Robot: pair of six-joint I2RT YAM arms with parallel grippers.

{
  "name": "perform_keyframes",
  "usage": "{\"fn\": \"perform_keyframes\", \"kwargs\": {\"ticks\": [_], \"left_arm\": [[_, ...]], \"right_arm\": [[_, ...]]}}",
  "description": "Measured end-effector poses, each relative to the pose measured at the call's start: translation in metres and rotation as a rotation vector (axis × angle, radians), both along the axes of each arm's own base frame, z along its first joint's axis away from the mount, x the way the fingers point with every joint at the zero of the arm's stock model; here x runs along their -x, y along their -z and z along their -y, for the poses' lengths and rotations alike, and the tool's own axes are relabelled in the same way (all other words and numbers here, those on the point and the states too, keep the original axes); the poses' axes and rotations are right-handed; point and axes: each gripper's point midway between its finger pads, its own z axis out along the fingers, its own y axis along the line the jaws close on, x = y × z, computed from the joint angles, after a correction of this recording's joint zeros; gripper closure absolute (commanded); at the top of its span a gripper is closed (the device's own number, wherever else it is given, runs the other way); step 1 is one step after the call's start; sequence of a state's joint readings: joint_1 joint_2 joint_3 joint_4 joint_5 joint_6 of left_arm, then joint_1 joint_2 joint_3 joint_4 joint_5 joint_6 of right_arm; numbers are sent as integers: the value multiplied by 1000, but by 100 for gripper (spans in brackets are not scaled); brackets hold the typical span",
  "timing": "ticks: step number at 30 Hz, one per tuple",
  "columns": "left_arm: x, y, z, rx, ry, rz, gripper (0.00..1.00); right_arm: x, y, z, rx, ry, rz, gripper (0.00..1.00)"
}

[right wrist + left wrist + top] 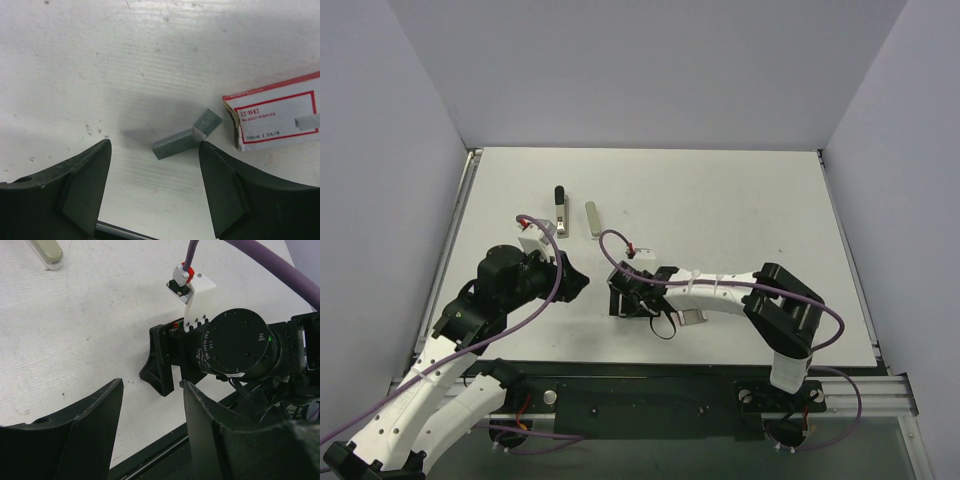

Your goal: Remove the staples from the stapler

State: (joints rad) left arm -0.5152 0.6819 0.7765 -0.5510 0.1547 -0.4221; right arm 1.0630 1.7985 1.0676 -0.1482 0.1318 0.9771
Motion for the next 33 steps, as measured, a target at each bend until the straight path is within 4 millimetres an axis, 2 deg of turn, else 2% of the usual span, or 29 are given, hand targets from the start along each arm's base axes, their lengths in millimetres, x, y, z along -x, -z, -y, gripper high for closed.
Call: {"fn": "perform_keyframes", "kwargs": {"ticks": [5, 9, 23, 33], "left_arm": [[0, 0, 0, 0, 0, 0, 39], [0, 0, 0, 0, 1, 0, 39], [1, -1, 0, 4, 3, 5, 39], [1, -3, 0, 6, 4, 9, 39]], "right_arm": [[-10, -1, -14, -11, 5, 9, 35], [-15, -1, -16, -18, 12, 14, 35], [-9, -1, -13, -25, 48, 55, 35], [-7, 1, -8, 8, 85, 69, 45]]}}
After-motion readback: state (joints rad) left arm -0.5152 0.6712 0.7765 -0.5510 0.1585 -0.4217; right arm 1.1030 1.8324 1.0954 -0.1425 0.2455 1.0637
